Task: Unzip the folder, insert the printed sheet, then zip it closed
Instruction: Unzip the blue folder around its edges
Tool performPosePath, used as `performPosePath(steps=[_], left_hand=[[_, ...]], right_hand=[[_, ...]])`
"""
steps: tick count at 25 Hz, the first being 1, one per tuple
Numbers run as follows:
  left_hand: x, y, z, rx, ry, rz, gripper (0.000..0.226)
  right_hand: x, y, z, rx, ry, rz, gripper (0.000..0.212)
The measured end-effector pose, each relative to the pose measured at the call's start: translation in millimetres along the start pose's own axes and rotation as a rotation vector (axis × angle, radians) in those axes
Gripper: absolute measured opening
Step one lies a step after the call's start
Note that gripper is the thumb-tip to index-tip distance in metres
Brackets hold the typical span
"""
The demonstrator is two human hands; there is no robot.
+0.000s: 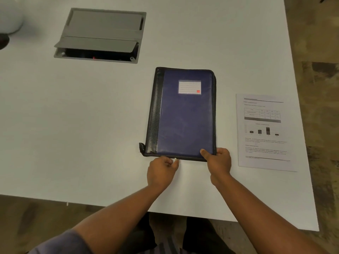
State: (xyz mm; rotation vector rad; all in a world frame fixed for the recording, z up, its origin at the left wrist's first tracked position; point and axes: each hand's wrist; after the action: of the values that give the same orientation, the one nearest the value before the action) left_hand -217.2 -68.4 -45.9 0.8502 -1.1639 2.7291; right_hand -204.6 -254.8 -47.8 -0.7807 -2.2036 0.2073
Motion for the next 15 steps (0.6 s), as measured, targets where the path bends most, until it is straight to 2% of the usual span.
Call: performPosePath(steps=[2,9,15], left_hand=[[0,3,2,0.030,-0.016,-0.008,0.020],[-1,12,1,0.009,-0.047,-0.018,0.024],[-3,12,-2,0.032,-0.100,0.034,0.024]], right_hand=[[-3,-2,0,-0.005,0.045,-0.021,0.040],[-15,-4,-3,0.078,0.124,-0.049,0.032],[-20,1,-3,0.116,0.137,-0.012,0.032]])
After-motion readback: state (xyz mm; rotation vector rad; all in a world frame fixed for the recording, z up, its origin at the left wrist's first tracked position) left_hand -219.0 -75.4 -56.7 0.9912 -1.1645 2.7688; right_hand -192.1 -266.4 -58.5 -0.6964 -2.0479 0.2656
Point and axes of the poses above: each hand's wrist, its own x-axis away from the middle knuckle, its own y-axis out of the palm, z = x × y, and after that the axes turned 2 degrees about -x, right-handed
